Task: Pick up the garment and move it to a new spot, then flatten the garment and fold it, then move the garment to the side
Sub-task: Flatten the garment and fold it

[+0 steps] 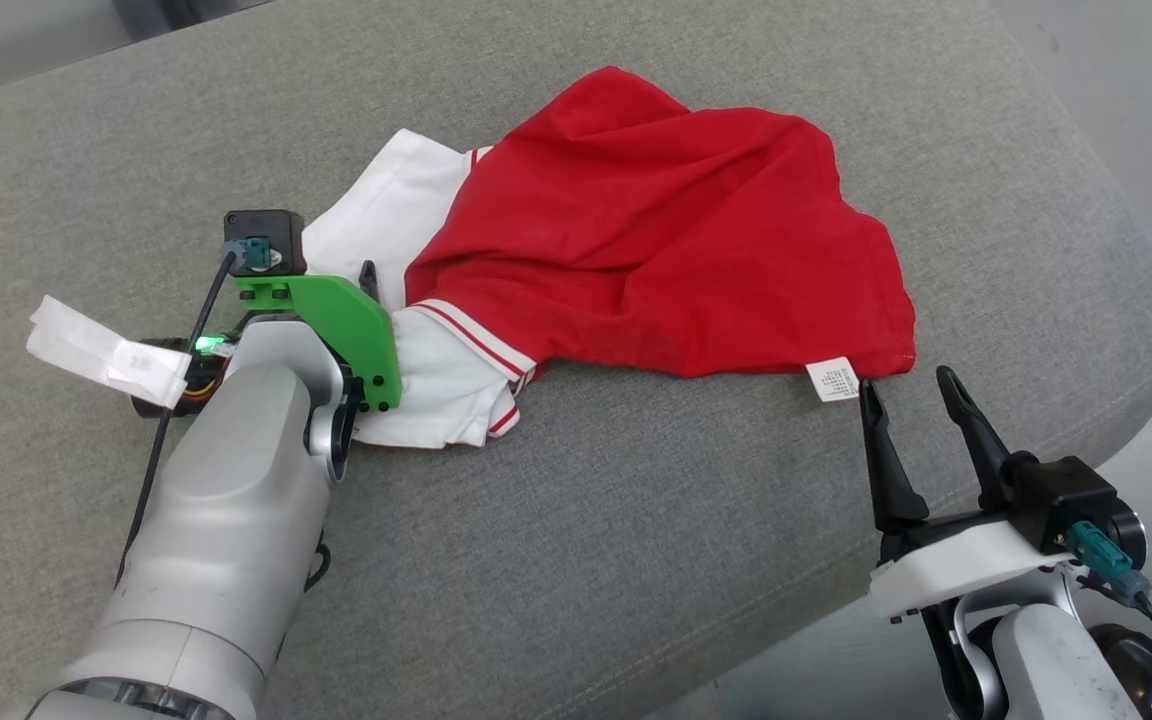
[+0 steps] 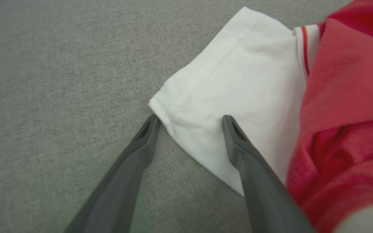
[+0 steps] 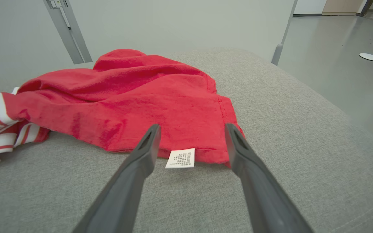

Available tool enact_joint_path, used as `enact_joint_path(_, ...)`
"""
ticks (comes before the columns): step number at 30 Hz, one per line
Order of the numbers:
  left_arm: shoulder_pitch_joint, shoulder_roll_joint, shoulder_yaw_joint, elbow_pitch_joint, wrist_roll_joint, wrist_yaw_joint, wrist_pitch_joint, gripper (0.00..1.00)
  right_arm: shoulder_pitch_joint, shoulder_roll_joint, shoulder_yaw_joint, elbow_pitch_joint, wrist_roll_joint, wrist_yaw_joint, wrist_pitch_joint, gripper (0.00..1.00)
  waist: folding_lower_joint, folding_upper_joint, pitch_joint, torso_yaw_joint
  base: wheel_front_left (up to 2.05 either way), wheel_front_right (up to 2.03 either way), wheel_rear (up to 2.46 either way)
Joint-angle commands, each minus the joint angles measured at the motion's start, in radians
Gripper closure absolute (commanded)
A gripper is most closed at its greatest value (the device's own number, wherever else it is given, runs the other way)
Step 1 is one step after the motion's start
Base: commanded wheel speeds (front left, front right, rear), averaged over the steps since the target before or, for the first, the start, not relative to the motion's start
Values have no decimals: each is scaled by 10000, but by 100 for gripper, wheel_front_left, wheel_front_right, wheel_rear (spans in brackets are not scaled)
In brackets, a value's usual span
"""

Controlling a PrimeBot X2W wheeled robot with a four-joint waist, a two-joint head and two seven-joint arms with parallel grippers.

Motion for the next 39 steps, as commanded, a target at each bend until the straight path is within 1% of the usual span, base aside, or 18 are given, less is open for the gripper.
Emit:
enact_joint_path(1, -40, 205, -5, 205, 147, 141, -23, 0, -93, -6, -35, 21, 3, -13, -65, 0, 0, -1, 4, 18, 0, 0, 0)
enact_joint_path(3, -73, 212, -41, 311, 146, 195, -27, 0, -98, -6, -64, 42, -1, -13, -75, 0, 0, -1, -5, 24, 0, 0, 0)
enact_joint_path(4, -88, 208, -72, 362, 142, 137, 35, 0, -97, -6, -61, 47, 0, -13, -80, 0, 0, -1, -5, 23, 0, 0, 0)
enact_joint_path(7, -23, 115, -88, 428, -112, -363, 193, 0, -99, -6, -8, 69, 53, -13, -84, 0, 0, -1, 19, 10, 0, 0, 0)
enact_joint_path(9, 37, 52, -98, 523, -289, -592, 357, 0, -140, -5, 83, 70, 114, -13, -91, 0, 0, -1, 62, -53, 0, 0, 0)
enact_joint_path(10, 59, 28, -93, 572, -351, -661, 431, 15, -182, -6, 128, 66, 143, -13, -94, 0, 0, -1, 83, -103, 0, 0, 0)
enact_joint_path(11, 99, 0, -134, 655, -412, -760, 586, 57, -228, -11, 185, 56, 156, -13, -95, 0, 0, -1, 121, -168, 0, 0, 0)
enact_joint_path(12, 127, -20, -146, 693, -485, -835, 649, 87, -251, -6, 225, 35, 165, -13, -98, 0, 0, -1, 165, -223, 0, 0, 0)
enact_joint_path(13, 133, -47, -123, 688, -561, -921, 668, 100, -249, -12, 200, 4, 168, -13, -101, 0, 0, -1, 223, -266, 0, 0, 0)
enact_joint_path(15, 115, -64, -136, 696, -662, -1040, 676, 100, -211, -11, 104, -54, 150, -13, -82, 0, 0, -1, 344, -287, 0, 0, 0)
enact_joint_path(18, 69, -46, -75, 596, -777, -1125, 382, 100, -65, -6, -110, -86, 89, -13, -85, 0, 0, -1, 467, -137, 0, 0, 0)
enact_joint_path(20, 79, -28, 1, 445, -842, -1099, -93, 100, -49, -5, -171, -79, 56, -13, -87, 0, 0, -1, 463, 6, 0, 0, 0)
enact_joint_path(22, 122, 142, 95, 293, -873, -992, -679, 100, -61, -9, -223, -116, 5, -13, -89, 0, 0, -1, 426, 227, 0, 0, 0)
enact_joint_path(25, 155, 410, 271, -48, -935, -857, -1662, 100, -49, -8, -256, -174, -62, -13, -89, 0, 0, -1, 351, 709, 0, 0, 0)
enact_joint_path(28, 169, 459, 412, -467, -1001, -808, -2320, 100, -45, -11, -271, -218, -179, -13, -55, 0, 0, -1, 258, 1209, 0, 0, 0)
enact_joint_path(34, 146, 785, 605, -1618, -1043, -751, -2754, 100, -70, -15, -258, -362, -428, -13, 138, 0, 0, -1, 38, 1979, 0, 0, 0)
enact_joint_path(36, 142, 934, 655, -2038, -995, -701, -2811, 100, -72, -14, -230, -425, -482, -13, 193, 0, 0, -1, -14, 2129, 0, 0, 0)
enact_joint_path(39, 87, 1345, 632, -2355, -852, -588, -2754, 100, -98, -15, -136, -494, -485, -13, 281, 0, 0, -1, -35, 2197, 0, 0, 0)
